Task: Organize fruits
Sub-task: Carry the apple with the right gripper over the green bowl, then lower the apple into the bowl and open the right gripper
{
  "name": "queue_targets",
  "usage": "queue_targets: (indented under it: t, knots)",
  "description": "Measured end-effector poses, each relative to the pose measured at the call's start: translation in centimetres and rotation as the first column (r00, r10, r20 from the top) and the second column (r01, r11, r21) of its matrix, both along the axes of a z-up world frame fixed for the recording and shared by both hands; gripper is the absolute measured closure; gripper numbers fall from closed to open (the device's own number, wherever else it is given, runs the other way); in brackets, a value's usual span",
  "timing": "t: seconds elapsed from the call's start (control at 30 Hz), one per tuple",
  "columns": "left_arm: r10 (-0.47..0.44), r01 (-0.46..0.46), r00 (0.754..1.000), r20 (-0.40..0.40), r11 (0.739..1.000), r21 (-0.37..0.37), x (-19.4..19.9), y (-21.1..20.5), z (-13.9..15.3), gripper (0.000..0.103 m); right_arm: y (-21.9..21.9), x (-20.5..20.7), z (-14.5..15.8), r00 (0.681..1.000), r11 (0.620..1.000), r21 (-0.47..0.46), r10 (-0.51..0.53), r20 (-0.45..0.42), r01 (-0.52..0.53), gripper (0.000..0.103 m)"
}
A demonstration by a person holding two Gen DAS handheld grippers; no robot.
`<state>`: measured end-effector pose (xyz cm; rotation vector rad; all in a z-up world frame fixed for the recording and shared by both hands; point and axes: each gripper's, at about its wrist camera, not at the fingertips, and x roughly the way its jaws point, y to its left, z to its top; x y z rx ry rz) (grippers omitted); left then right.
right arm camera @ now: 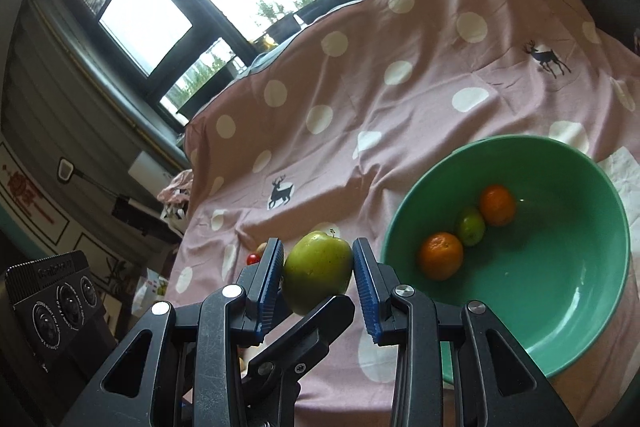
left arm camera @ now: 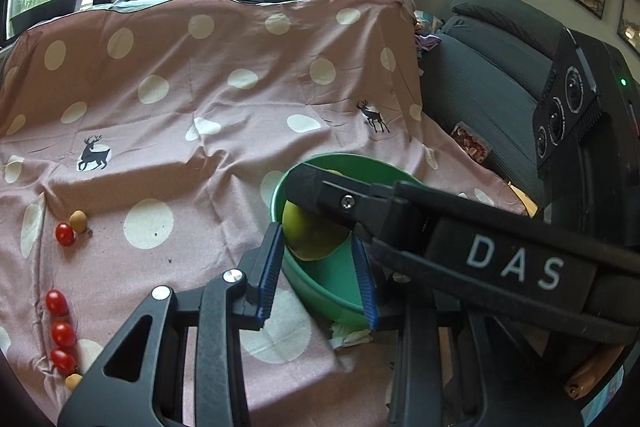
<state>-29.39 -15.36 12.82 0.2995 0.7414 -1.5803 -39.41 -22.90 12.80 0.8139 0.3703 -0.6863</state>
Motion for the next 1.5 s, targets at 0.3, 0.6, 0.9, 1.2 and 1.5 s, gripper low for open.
queue_targets:
  t: [0.3,0.6,0.9,1.2,1.5]
  knots:
    - [-0.066,0.066,0.998,0.012,0.998,0.012,-2.7,-1.8,0.0,0.069,-1.1,-3.4,-0.4,0.996,0.996,0.024,-0.09,0.025,0.089,0.066]
    - [-0.112,0.112,0.994,0.013,0.993,0.024,-4.5,-3.2,-0.4,0.069,-1.8,-5.6,-0.7,0.987,0.987,0.039,-0.157,0.03,0.155,0.065]
    - [-0.152,0.152,0.988,-0.009,0.987,0.053,-5.7,-4.7,-1.2,0.069,-2.6,-7.2,-1.5,0.977,0.975,0.074,-0.212,0.024,0.21,0.065]
    - [-0.186,0.189,0.982,-0.035,0.979,0.079,-6.6,-6.0,-2.1,0.069,-3.2,-8.5,-2.4,0.967,0.962,0.102,-0.254,0.007,0.252,0.065]
    - [-0.21,0.216,0.976,-0.064,0.971,0.101,-7.1,-6.7,-2.8,0.069,-3.6,-9.1,-2.9,0.959,0.951,0.121,-0.283,-0.018,0.283,0.065]
